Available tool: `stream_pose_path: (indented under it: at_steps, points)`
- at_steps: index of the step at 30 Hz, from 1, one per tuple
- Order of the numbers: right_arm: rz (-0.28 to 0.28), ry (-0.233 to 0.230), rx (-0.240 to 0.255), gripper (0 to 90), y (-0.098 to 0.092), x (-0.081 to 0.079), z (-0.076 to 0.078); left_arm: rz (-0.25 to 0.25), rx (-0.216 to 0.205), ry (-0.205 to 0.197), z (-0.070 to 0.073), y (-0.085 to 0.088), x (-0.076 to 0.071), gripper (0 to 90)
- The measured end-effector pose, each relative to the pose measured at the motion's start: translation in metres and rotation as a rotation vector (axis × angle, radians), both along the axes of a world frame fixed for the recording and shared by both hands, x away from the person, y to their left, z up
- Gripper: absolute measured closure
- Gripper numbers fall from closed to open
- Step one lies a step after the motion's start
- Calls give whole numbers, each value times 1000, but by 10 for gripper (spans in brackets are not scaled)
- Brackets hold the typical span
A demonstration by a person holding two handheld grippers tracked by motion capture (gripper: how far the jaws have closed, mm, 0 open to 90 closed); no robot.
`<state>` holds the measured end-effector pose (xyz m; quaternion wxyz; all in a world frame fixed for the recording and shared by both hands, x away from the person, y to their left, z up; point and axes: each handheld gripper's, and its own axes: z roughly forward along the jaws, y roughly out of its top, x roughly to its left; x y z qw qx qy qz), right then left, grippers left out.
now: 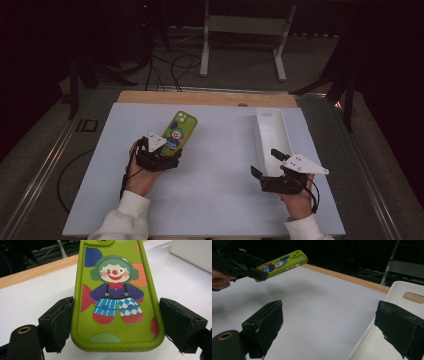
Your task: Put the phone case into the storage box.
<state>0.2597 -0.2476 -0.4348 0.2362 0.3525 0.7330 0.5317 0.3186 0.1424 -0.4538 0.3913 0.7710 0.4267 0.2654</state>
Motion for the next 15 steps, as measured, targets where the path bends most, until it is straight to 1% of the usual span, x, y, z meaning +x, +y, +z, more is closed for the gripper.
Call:
stream_pose_path:
  at_steps: [4, 6, 14, 15]
  points:
    - [4, 0, 1, 82, 0, 3, 1, -11, -2, -6, 1, -1, -1, 162]
    - [16, 3, 13, 82, 1, 6, 1, -24, 5, -7, 2, -2, -2, 162]
    - [45, -7, 30, 86, 5, 17, 4, -52, -4, -28, 7, -7, -7, 162]
    - [45, -1, 35, 86, 6, 18, 4, -54, -5, -31, 8, -7, -8, 162]
